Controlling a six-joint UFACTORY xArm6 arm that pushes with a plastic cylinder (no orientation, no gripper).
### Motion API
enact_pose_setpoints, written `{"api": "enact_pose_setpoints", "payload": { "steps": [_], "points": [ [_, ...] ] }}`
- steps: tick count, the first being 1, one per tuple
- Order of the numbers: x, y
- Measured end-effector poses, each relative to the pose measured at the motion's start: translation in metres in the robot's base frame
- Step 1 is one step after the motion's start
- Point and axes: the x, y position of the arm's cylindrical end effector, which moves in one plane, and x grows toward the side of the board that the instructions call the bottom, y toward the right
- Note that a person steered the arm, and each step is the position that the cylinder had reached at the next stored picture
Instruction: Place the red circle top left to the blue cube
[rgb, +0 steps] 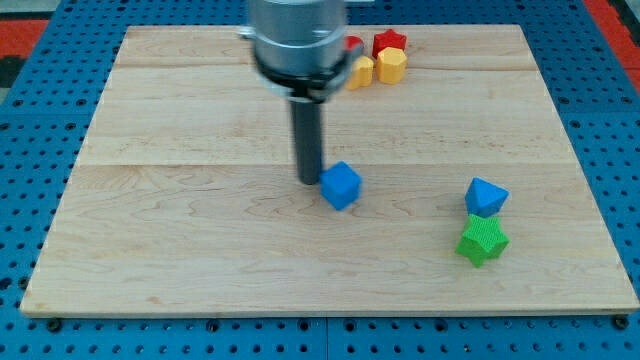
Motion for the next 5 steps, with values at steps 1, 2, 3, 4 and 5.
{"api": "enact_pose_setpoints", "payload": {
  "steps": [1,2,3,4,5],
  "points": [
    [0.016,0.087],
    [0.001,0.054],
    [-0.067,0.006],
    [-0.149,-0.032],
    [-0.205,-0.045]
  ]
}}
